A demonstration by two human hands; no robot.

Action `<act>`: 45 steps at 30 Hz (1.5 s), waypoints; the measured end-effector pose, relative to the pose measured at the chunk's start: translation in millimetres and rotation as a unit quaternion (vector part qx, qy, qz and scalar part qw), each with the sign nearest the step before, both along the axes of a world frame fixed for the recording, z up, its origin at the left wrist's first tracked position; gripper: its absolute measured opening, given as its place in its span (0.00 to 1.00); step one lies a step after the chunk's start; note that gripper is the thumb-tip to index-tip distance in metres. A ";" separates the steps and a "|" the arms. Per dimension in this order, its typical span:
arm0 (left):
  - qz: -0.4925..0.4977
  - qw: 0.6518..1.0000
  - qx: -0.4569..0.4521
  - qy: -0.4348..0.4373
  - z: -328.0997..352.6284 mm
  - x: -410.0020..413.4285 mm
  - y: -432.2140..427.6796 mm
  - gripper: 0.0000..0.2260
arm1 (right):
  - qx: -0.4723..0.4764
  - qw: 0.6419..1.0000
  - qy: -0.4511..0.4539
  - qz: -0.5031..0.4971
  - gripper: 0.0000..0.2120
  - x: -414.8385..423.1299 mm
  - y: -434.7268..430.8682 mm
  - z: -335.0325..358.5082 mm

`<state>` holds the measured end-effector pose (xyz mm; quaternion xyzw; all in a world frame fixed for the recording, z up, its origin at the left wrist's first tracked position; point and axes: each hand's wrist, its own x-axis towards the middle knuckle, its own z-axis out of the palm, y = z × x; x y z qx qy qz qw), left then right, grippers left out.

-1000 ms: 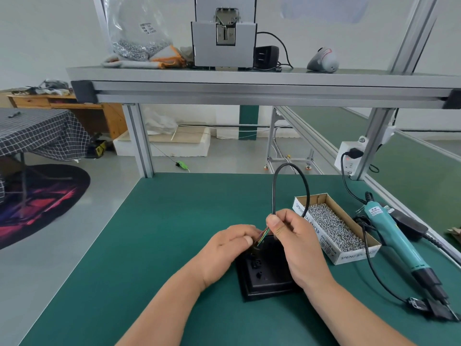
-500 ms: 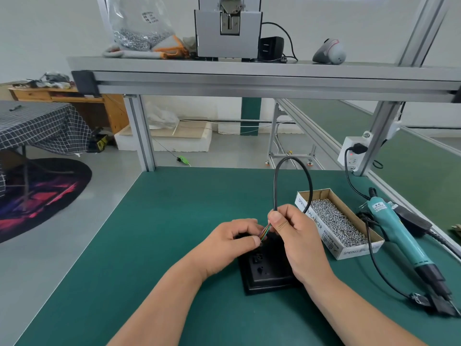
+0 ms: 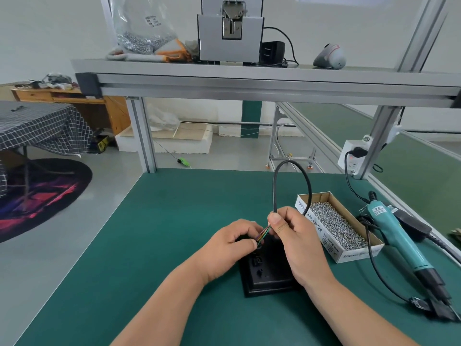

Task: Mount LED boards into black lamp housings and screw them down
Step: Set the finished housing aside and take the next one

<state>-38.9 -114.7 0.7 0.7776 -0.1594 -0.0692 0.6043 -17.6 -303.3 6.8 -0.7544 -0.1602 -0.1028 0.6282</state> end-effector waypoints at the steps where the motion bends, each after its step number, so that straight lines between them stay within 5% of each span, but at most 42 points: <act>1: 0.008 1.000 0.000 0.005 -0.4 -1.4 0.5 0.08 | -0.003 1.000 -0.004 0.002 0.13 0.6 -0.6 0.1; 6: 0.023 0.999 0.026 0.013 1.0 -5.4 0.2 0.26 | 0.054 0.998 0.007 -0.007 0.12 2.8 -0.5 2.5; 11: -0.005 0.998 0.062 0.010 -0.1 -6.2 -1.8 0.59 | 0.160 0.986 0.042 -0.015 0.12 5.5 -5.8 7.7; 13: -0.009 0.998 0.060 0.007 -0.8 -5.2 -2.8 0.65 | 0.190 0.981 0.050 -0.012 0.14 7.3 -7.9 9.6; 20: -0.012 0.997 0.075 -0.005 -3.6 -4.1 -6.9 0.65 | 0.310 0.946 0.091 0.027 0.11 12.3 -14.8 19.3; 32: 0.026 0.999 -0.016 0.034 6.1 -2.7 -1.6 0.59 | 0.328 0.936 0.123 0.031 0.06 19.4 -18.9 16.9; 37: 0.025 0.998 -0.033 0.044 1.6 0.0 -0.3 0.58 | 0.242 0.967 0.080 -0.015 0.08 20.9 -20.3 12.4; 41: 0.041 0.995 -0.070 0.061 -4.4 4.8 5.9 0.56 | 0.069 0.996 0.010 -0.047 0.07 15.2 -26.0 20.9; 45: 0.073 0.982 -0.149 0.095 -4.9 5.5 9.8 0.60 | -0.079 0.990 -0.105 -0.060 0.14 5.3 -31.9 32.0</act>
